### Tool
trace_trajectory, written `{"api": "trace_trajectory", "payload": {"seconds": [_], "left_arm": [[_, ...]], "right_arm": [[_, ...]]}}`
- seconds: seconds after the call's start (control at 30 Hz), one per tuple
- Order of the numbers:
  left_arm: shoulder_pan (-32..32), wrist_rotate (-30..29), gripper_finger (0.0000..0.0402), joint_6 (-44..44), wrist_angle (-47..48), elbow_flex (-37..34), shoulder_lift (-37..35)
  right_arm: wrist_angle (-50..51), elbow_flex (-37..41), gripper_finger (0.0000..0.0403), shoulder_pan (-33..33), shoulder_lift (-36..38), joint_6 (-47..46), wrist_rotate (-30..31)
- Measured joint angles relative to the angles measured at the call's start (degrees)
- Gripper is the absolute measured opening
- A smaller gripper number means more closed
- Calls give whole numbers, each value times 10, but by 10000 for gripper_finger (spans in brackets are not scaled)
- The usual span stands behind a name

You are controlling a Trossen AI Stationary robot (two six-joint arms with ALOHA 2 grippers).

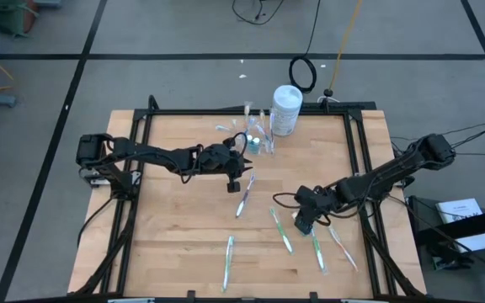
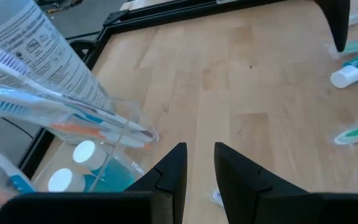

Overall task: Pick & Place toothbrushing station
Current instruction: Put the blue mouthwash into the transparent organizer

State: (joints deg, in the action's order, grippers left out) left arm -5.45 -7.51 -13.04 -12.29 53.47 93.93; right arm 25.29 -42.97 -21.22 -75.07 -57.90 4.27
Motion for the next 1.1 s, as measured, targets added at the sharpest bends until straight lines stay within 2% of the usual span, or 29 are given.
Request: {"api": "trace_trajectory", "payload": {"seconds": [0.3,0.43,0.73,0.97,1.1], "left_arm": [[-11,0,88,15,0,0,0],[-11,0,88,15,-2,0,0],[-11,0,88,13,-14,0,0],[-11,0,88,19,-13,0,0],[-11,0,88,37,-9,0,0]], "right_arm": [[-184,102,167,6,0,-2,2],[-206,127,167,17,0,-1,3],[-229,132,167,24,-2,36,3],[-250,130,167,24,-50,-23,-4],[-261,129,167,22,-80,-21,-26]]}}
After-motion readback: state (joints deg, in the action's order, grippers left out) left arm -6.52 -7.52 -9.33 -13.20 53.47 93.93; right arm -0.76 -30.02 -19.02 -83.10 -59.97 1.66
